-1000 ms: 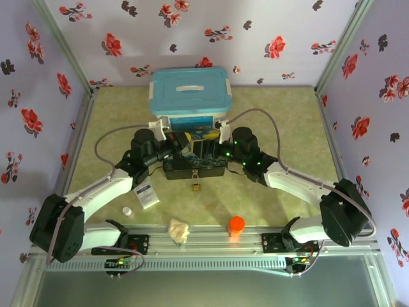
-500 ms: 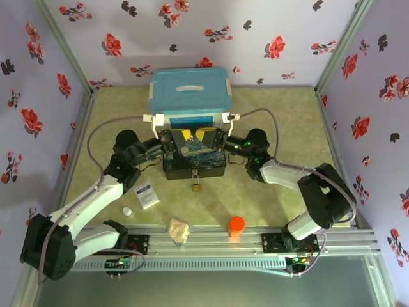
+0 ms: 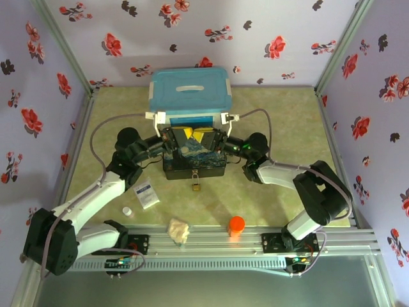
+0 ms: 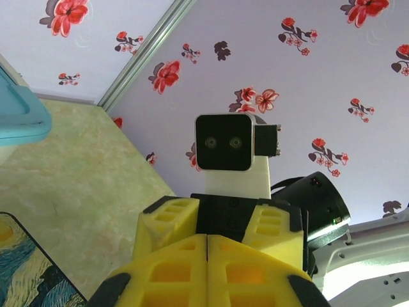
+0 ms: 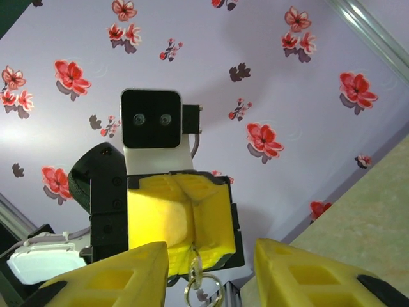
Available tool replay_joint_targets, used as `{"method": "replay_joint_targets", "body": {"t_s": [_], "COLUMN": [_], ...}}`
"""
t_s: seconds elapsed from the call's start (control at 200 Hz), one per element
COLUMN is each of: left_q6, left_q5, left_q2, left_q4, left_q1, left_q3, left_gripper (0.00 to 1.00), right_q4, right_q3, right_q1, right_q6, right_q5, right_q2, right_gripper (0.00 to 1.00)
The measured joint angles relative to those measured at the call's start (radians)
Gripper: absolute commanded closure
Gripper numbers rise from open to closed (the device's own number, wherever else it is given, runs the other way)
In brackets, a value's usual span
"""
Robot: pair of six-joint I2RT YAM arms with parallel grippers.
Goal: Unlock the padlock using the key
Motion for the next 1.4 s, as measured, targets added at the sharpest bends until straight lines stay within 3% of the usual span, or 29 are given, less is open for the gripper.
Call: {"method": "replay_joint_targets", "body": {"t_s": [0.1, 0.305, 0.705, 0.88, 1.225, 1.4], "left_q6": [0.001, 0.006, 0.027, 0.036, 0.039, 0.039], "left_q5": [0.000, 0.000, 0.003, 0.003, -0.001, 0.000], "left_q2": [0.000, 0.000, -0.010, -0.021, -0.021, -0.021], "left_q4": [-0.004, -0.011, -0.036, -0.064, -0.078, -0.084], "left_q1": [0.000, 0.000, 0.000, 0.000, 0.002, 0.002], "left_q3": [0.006, 0.021, 0.021, 0.021, 0.021, 0.021], "left_gripper": [1.00, 1.00, 1.00, 1.00, 1.00, 0.99], "right_q4": [-0.002, -0.010, 0.018, 0.029, 0.050, 0.053], "right_q3": [0.000, 0.000, -0.010, -0.013, -0.016, -0.039], "right_q1": [0.011, 0.035, 0.036, 0.036, 0.040, 0.041], "right_q6": [-0.007, -0.035, -0.045, -0.044, -0.043, -0.045], "right_q5": [0.000, 0.002, 0.060, 0.065, 0.066, 0.083], "right_q2": [0.000, 0.001, 0.015, 0.015, 0.014, 0.002], "right_gripper": [0.63, 0.74, 0.69, 0.72, 1.00, 1.00]}}
